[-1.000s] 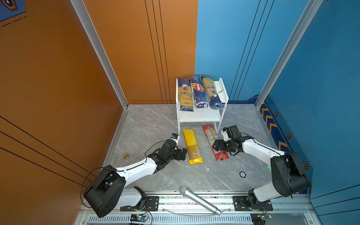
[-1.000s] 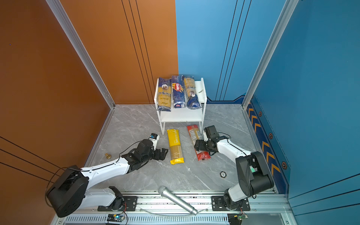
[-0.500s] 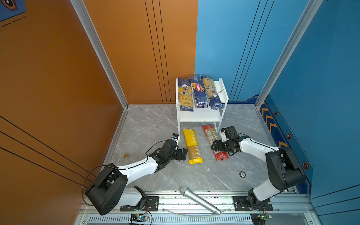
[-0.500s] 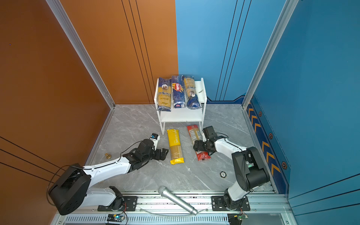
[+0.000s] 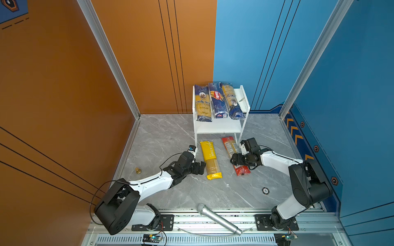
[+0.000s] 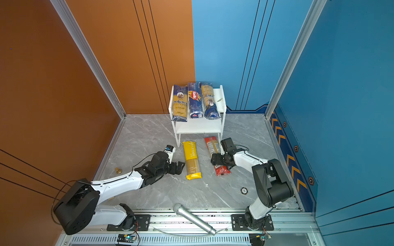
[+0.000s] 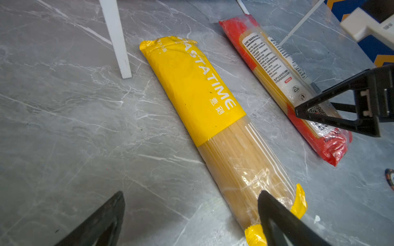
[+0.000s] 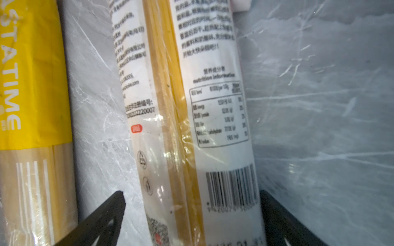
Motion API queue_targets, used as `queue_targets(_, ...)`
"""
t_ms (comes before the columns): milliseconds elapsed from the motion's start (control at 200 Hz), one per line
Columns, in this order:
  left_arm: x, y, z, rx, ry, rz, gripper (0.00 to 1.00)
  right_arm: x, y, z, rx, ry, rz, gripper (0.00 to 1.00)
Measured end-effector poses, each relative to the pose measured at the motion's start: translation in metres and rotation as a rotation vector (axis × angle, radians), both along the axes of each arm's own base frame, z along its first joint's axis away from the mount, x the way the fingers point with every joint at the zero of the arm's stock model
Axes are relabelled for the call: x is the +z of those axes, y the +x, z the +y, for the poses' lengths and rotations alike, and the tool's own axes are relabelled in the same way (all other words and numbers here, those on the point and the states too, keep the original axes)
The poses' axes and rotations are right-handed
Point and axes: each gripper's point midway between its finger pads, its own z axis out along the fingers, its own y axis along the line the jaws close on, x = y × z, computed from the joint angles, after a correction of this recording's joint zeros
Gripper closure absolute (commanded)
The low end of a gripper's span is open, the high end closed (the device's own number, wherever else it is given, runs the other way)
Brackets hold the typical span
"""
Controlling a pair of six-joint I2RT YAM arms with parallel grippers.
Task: Arrange pasta packages on shelves
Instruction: Pick up the pasta bag from the center of the table.
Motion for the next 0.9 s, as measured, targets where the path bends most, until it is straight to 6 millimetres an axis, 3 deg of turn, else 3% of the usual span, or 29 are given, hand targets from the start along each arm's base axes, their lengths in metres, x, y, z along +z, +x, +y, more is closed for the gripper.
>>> queue_targets(511, 0.004, 0.000, 0.000, 0.000, -0.007, -0.009, 0.02, -0.002, 0.000, 0.006, 0.018, -0.043, -0.017, 0.06)
queue_targets(901, 0.004, 0.000, 0.002, 0.005, -0.009, -0.012, 0.02, -0.007, -0.012, 0.015, 0.065, -0.147, -0.027, 0.06)
